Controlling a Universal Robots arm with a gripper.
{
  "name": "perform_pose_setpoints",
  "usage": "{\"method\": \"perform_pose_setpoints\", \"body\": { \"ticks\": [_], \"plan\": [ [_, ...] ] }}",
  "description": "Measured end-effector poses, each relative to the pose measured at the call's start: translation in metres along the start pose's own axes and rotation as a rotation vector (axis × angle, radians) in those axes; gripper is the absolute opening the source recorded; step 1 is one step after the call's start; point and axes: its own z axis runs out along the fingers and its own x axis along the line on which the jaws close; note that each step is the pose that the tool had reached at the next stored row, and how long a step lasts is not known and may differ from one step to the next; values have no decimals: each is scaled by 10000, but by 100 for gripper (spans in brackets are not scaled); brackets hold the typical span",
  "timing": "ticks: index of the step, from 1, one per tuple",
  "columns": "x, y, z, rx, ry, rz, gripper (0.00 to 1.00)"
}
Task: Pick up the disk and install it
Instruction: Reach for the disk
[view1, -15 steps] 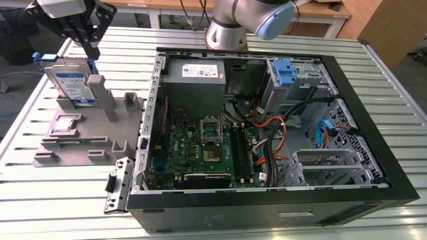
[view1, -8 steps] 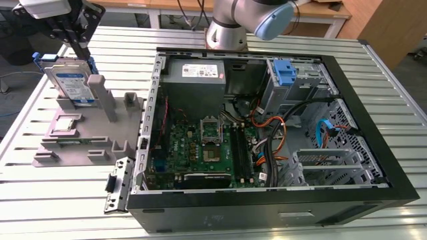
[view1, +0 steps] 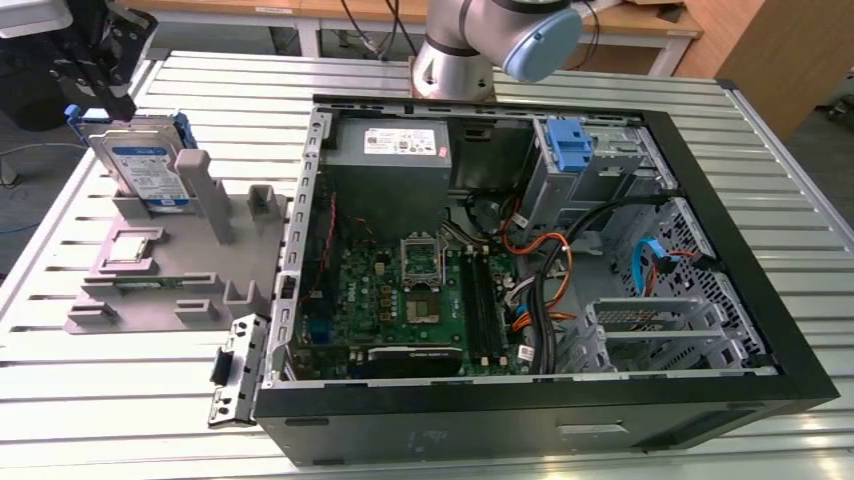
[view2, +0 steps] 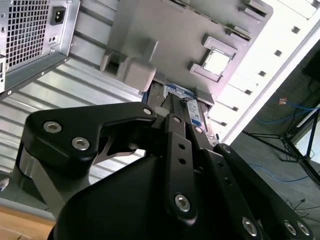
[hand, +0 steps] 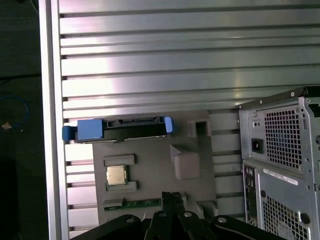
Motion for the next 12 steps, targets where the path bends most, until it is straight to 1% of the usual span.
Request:
{"method": "perform_pose_setpoints", "body": {
  "ticks": [1, 5, 8, 12],
  "plan": [
    [47, 17, 21, 53, -1, 43, 10],
    [107, 53, 69, 165, 0, 140, 10],
    [134, 92, 122, 190, 0, 209, 10],
    [163, 174, 182, 201, -2, 263, 10]
  ]
}}
